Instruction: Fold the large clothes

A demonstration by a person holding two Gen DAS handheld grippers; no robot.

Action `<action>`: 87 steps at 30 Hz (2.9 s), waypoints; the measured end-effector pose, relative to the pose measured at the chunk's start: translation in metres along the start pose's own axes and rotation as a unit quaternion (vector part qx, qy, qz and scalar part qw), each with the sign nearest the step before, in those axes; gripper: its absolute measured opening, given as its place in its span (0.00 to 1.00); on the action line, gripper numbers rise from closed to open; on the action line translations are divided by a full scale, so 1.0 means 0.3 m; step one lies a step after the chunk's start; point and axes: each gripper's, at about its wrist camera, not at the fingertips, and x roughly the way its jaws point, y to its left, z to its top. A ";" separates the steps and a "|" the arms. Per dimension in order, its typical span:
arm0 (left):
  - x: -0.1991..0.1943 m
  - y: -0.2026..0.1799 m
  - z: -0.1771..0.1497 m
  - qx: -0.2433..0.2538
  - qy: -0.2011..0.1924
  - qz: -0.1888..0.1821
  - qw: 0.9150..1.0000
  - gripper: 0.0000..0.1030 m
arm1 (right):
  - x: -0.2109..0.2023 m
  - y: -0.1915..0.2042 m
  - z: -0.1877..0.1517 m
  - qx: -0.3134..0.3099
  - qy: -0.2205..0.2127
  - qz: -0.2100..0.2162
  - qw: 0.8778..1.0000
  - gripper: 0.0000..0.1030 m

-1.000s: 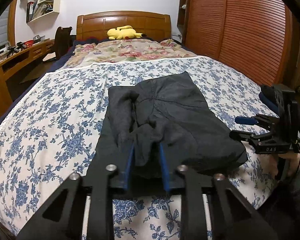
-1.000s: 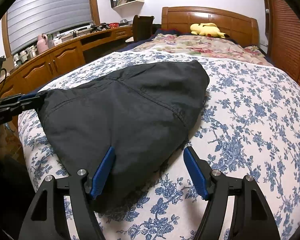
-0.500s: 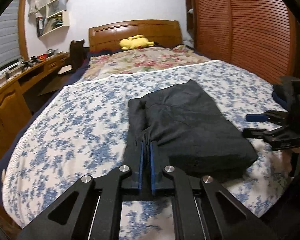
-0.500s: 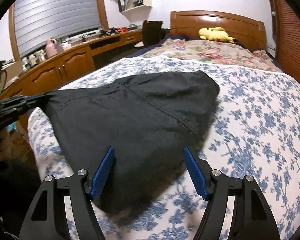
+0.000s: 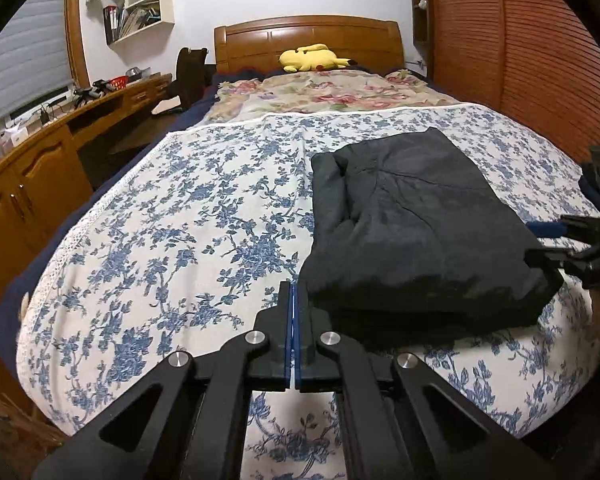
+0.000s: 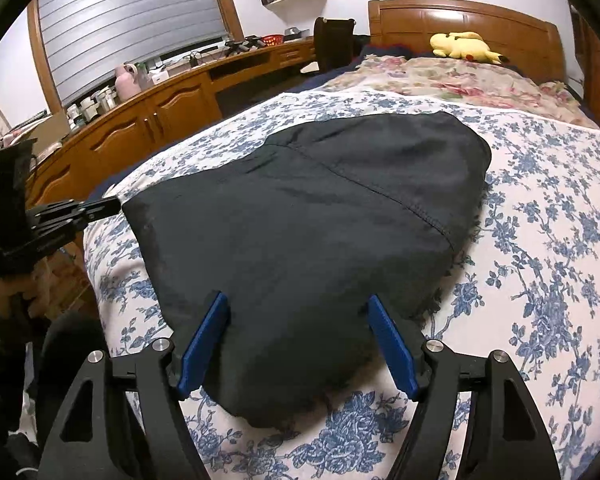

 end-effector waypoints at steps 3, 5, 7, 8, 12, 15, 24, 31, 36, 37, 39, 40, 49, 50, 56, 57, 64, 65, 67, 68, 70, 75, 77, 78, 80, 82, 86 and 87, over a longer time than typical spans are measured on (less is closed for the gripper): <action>-0.017 0.017 -0.004 -0.015 0.002 -0.024 1.000 0.01 | 0.009 0.010 0.005 -0.001 -0.003 -0.004 1.000 0.75; -0.019 0.020 -0.009 -0.016 0.006 -0.031 0.999 0.01 | 0.015 0.016 0.006 -0.004 -0.004 -0.008 1.000 0.76; -0.016 0.018 -0.010 -0.014 0.009 -0.036 0.999 0.07 | 0.016 0.029 0.002 -0.005 -0.005 -0.011 1.000 0.78; -0.013 0.016 -0.012 -0.013 0.012 -0.038 0.999 0.15 | 0.019 0.035 0.001 -0.007 -0.005 -0.012 1.000 0.78; 0.004 0.005 -0.024 -0.008 0.017 -0.048 0.999 0.28 | 0.025 0.041 0.002 -0.011 -0.007 -0.017 1.000 0.80; 0.029 -0.009 -0.040 -0.006 0.027 -0.059 0.998 0.33 | 0.025 0.038 -0.001 -0.010 -0.008 -0.016 1.000 0.80; 0.137 -0.039 -0.072 0.003 0.052 -0.068 0.996 0.51 | -0.030 0.005 0.016 -0.025 -0.021 -0.046 0.998 0.80; 0.164 -0.019 -0.072 -0.001 0.047 -0.074 0.996 0.53 | -0.011 -0.133 0.101 0.000 -0.024 -0.096 0.995 0.80; 0.163 -0.004 -0.075 0.001 0.044 -0.077 0.996 0.54 | 0.076 -0.243 0.183 0.025 -0.009 -0.103 0.994 0.80; 0.166 0.000 -0.075 0.001 0.044 -0.077 0.996 0.54 | 0.100 -0.268 0.203 0.030 -0.006 -0.104 0.994 0.80; 0.170 0.007 -0.076 0.000 0.045 -0.077 0.996 0.54 | 0.151 -0.304 0.243 0.039 0.002 -0.107 0.993 0.80; 0.171 0.010 -0.076 -0.001 0.045 -0.076 0.996 0.54 | 0.180 -0.318 0.263 0.042 0.007 -0.109 0.993 0.80; 0.201 0.036 -0.090 -0.002 0.056 -0.070 0.996 0.54 | 0.403 -0.407 0.392 0.064 0.041 -0.101 0.992 0.81; 0.200 0.038 -0.091 -0.003 0.057 -0.070 0.996 0.54 | 0.423 -0.417 0.399 0.068 0.043 -0.099 0.992 0.82; 0.212 0.057 -0.097 -0.016 0.060 -0.078 0.995 0.58 | 0.499 -0.464 0.409 0.074 0.052 -0.097 0.991 0.87; 0.214 0.059 -0.097 -0.019 0.061 -0.081 0.995 0.58 | 0.511 -0.477 0.410 0.075 0.056 -0.095 0.991 0.87; 0.211 0.042 -0.079 -0.021 0.054 -0.090 0.994 0.58 | 0.552 -0.523 0.409 0.093 0.067 -0.082 0.990 0.93; 0.211 0.042 -0.077 -0.022 0.053 -0.092 0.994 0.58 | 0.559 -0.528 0.408 0.096 0.069 -0.080 0.990 0.93; 0.210 0.039 -0.073 -0.024 0.051 -0.099 0.993 0.58 | 0.566 -0.534 0.403 0.101 0.072 -0.076 0.989 0.93; 0.209 0.037 -0.072 -0.025 0.051 -0.103 0.993 0.58 | 0.568 -0.537 0.401 0.105 0.072 -0.073 0.989 0.93; 0.210 0.032 -0.071 -0.025 0.053 -0.103 0.993 0.58 | 0.575 -0.545 0.396 0.109 0.072 -0.070 0.989 0.93; 0.221 0.029 -0.073 -0.025 0.058 -0.100 0.993 0.58 | 0.578 -0.546 0.382 0.112 0.069 -0.068 0.989 0.93; 0.223 0.026 -0.074 -0.026 0.059 -0.101 0.993 0.58 | 0.578 -0.547 0.380 0.113 0.068 -0.067 0.989 0.93; 0.223 0.026 -0.077 -0.027 0.060 -0.102 0.993 0.58 | 0.577 -0.547 0.378 0.114 0.068 -0.067 0.989 0.93; 0.224 0.025 -0.080 -0.029 0.061 -0.109 0.992 0.58 | 0.575 -0.546 0.377 0.117 0.069 -0.065 0.989 0.93; 0.227 0.024 -0.084 -0.032 0.066 -0.112 0.991 0.58 | 0.573 -0.547 0.376 0.121 0.070 -0.060 0.988 0.93; 0.223 0.021 -0.093 -0.032 0.065 -0.111 0.991 0.57 | 0.570 -0.542 0.378 0.123 0.071 -0.061 0.988 0.93; 0.223 0.021 -0.097 -0.032 0.065 -0.112 0.991 0.56 | 0.569 -0.540 0.378 0.125 0.072 -0.061 0.988 0.93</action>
